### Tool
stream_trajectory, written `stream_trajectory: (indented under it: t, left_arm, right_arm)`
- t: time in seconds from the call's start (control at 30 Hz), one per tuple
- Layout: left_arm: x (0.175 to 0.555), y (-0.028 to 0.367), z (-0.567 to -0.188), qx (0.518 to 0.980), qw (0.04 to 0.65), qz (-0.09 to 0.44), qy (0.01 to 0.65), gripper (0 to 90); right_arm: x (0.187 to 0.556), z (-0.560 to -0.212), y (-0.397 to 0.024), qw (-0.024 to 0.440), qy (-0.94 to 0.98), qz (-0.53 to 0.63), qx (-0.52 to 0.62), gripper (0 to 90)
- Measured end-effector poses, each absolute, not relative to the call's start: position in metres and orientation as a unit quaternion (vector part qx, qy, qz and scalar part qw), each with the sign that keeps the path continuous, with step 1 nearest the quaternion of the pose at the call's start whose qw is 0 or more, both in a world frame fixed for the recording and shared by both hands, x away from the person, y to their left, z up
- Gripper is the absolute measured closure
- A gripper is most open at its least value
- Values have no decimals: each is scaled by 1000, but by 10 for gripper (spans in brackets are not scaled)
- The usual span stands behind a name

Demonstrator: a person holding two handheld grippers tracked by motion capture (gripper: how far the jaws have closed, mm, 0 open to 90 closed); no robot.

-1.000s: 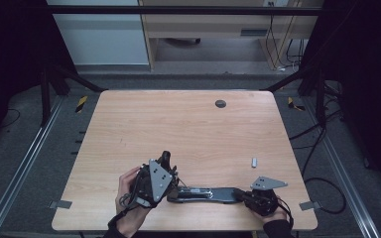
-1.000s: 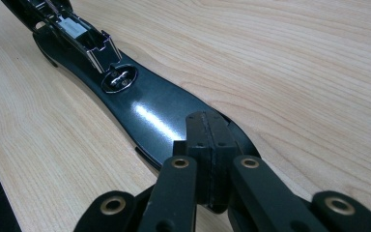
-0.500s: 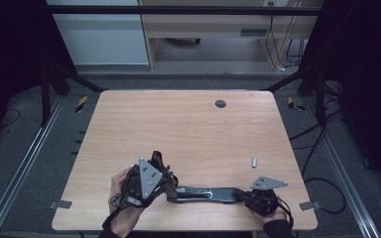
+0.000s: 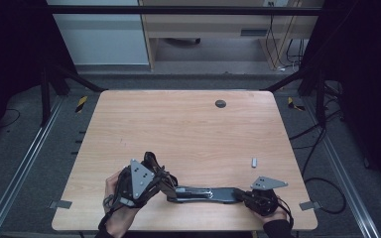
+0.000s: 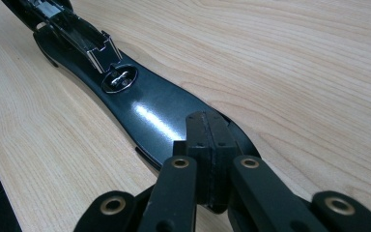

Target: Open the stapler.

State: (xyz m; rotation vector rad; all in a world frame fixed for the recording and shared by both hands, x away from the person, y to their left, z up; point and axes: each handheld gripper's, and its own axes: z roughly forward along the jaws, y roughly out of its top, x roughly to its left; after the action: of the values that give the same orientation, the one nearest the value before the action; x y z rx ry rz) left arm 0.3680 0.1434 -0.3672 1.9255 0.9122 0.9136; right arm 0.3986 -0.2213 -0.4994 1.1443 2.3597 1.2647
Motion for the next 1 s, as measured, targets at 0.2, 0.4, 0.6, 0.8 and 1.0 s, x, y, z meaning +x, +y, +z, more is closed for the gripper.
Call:
stream_trajectory:
  t: [0.2,0.4,0.6,0.8,1.0]
  left_arm:
    - [368,147,-369,757,402,363,365,521]
    - [368,154,-372,750,407,360,377,514]
    - [367,161,-375,743,410,360,387,507]
    - [368,167,-378,737,415,356,397,498]
    - [368,173,-381,733,418,352,405,490]
  right_arm:
    - [399,-499,-221,114,805,431,391,900]
    - [398,-499,-221,113,805,431,391,900]
    - [399,-499,-221,111,805,432,392,900]
    - [399,-499,-222,111,805,432,392,900]
    - [399,-499,-222,113,805,432,391,900]
